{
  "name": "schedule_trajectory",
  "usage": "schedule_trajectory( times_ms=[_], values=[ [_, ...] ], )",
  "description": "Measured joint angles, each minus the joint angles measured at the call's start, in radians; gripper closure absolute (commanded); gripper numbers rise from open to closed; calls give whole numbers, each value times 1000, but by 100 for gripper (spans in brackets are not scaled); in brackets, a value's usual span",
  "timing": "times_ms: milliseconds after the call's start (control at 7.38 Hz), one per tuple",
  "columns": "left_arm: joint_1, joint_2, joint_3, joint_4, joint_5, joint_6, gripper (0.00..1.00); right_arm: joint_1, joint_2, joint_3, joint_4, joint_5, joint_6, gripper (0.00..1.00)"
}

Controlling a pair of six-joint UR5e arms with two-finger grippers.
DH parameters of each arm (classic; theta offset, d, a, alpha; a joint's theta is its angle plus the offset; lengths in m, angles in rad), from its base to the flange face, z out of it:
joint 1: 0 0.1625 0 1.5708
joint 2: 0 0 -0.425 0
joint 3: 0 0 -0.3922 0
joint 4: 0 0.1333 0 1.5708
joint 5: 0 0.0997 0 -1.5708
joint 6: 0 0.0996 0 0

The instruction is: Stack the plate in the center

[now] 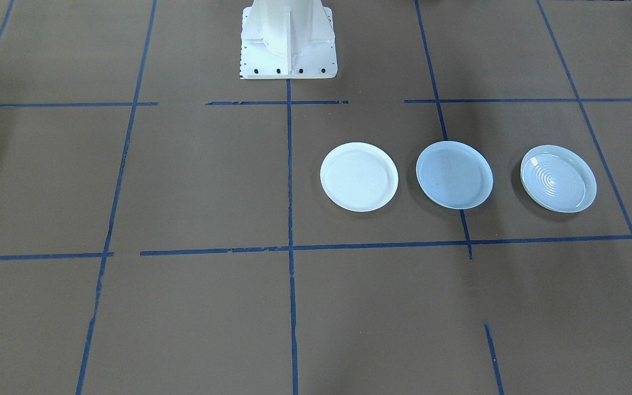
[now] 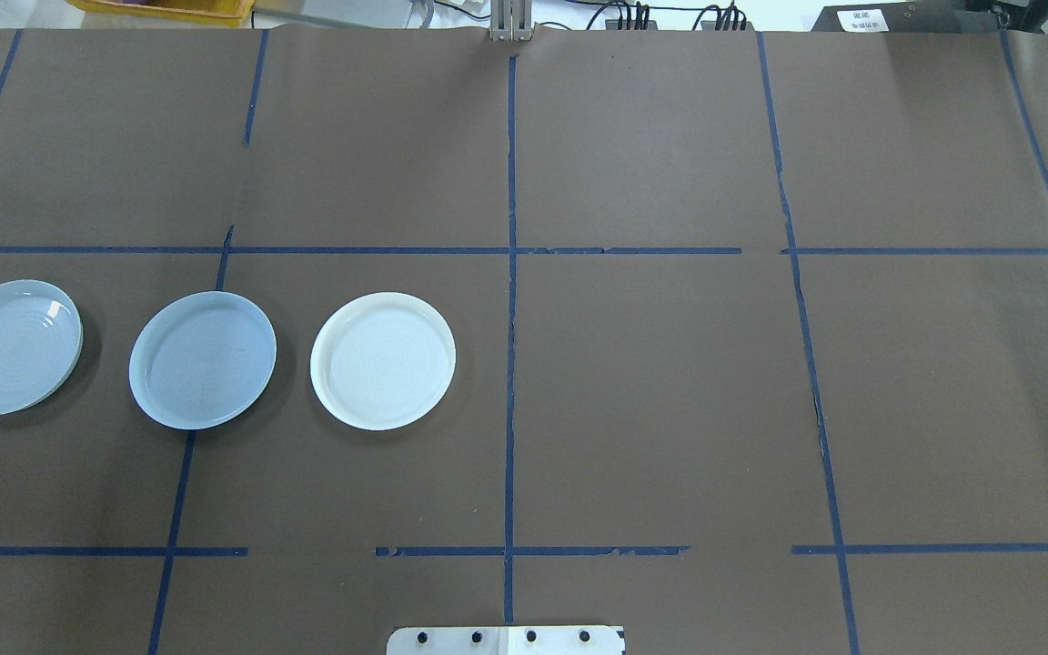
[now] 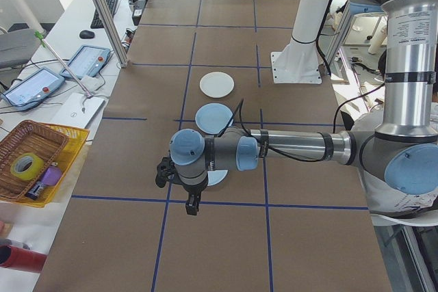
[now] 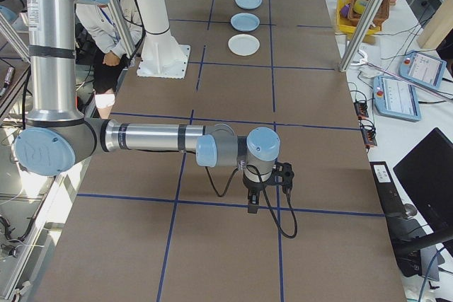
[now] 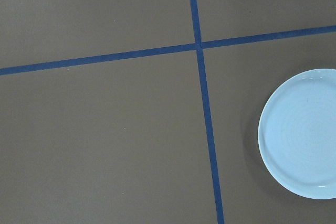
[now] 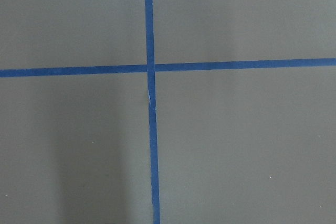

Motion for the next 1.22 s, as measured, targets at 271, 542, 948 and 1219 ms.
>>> schedule_trajectory(
  times_ms=[271,542,948,1219],
  values=[
    [0,-3,0,0,0,0,0,0,0,0,0,0,0,0],
    [0,-6,-2,-2,0,3,0,0,0,0,0,-1,0,0],
    [33,-10,6,-100,-1,-54,0,0,0,0,0,0,0,0],
    [142,-9,65,-269,-1,-247,0,0,0,0,0,0,0,0]
  ],
)
